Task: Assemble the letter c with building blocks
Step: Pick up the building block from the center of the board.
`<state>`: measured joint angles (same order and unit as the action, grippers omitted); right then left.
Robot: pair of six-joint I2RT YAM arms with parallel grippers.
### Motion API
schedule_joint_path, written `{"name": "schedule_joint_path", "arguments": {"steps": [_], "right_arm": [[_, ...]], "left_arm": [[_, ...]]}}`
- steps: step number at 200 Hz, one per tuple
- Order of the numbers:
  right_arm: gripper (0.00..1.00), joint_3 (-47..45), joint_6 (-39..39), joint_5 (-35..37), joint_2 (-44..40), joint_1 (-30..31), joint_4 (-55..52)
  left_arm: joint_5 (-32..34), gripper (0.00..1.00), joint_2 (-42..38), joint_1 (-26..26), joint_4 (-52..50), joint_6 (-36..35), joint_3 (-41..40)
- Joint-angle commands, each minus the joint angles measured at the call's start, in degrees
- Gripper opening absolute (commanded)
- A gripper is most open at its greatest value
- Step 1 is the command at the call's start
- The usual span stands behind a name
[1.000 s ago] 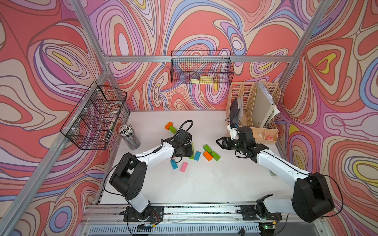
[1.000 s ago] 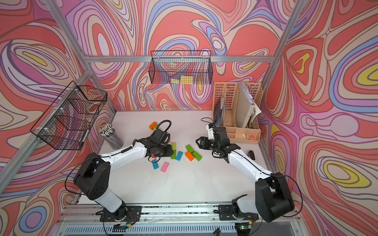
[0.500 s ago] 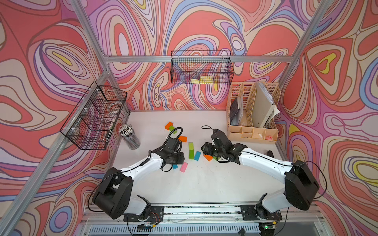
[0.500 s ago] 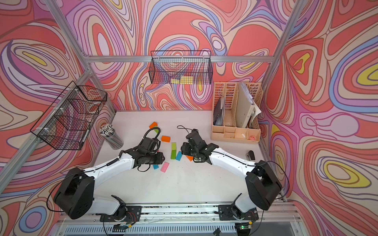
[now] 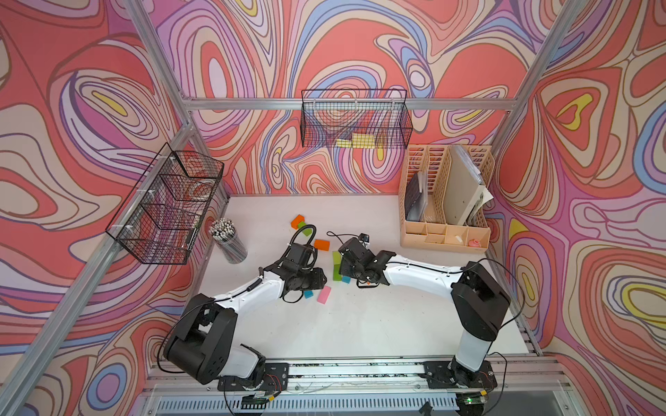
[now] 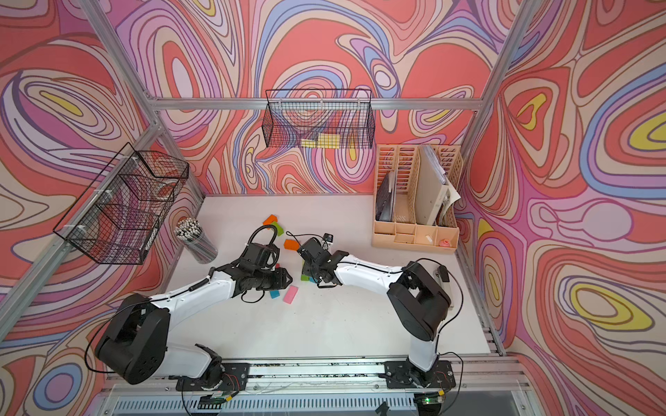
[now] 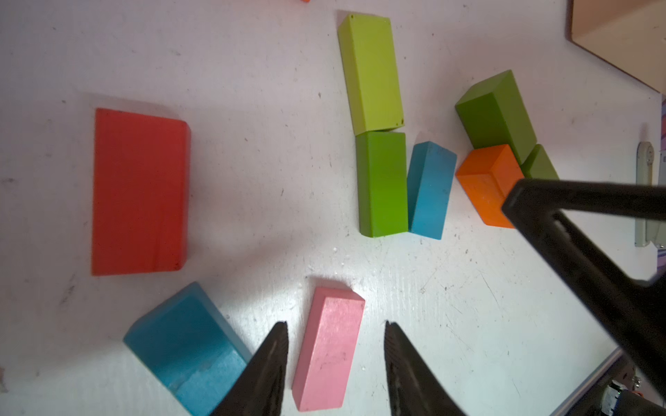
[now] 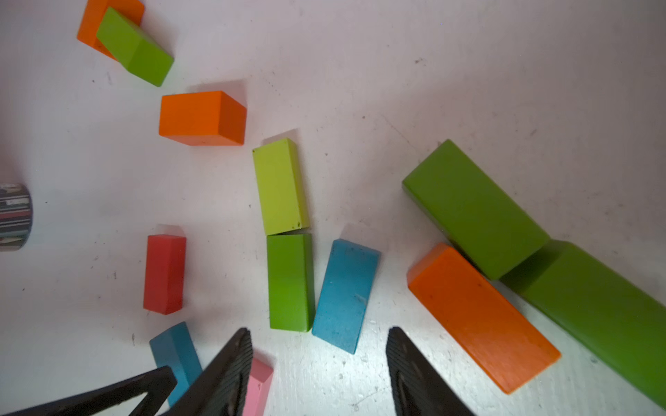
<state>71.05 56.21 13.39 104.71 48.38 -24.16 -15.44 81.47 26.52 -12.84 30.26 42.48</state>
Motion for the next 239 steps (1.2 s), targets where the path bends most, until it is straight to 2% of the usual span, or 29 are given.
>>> {"name": "schedule_joint_path", "arguments": {"steps": [1,92,239], "right_arm": [[0.58,1.36,3.25,1.94,1.66,0.46,-0.75],[0.51,1.82,4.48,1.16,5.61,0.4,1.62],[0.47,4.76,4.62,1.63,10.69,0.16,0.55]], "left_arm": [[-0.26,0.47,-0.34,-0.4,0.88,0.88,-0.73],[2.86,0.47,-0.88,-1.72,-1.12,2.12,-1.07],[2.3,0.47,-0.71,-2.09,-0.78,2.24,-1.25]]}}
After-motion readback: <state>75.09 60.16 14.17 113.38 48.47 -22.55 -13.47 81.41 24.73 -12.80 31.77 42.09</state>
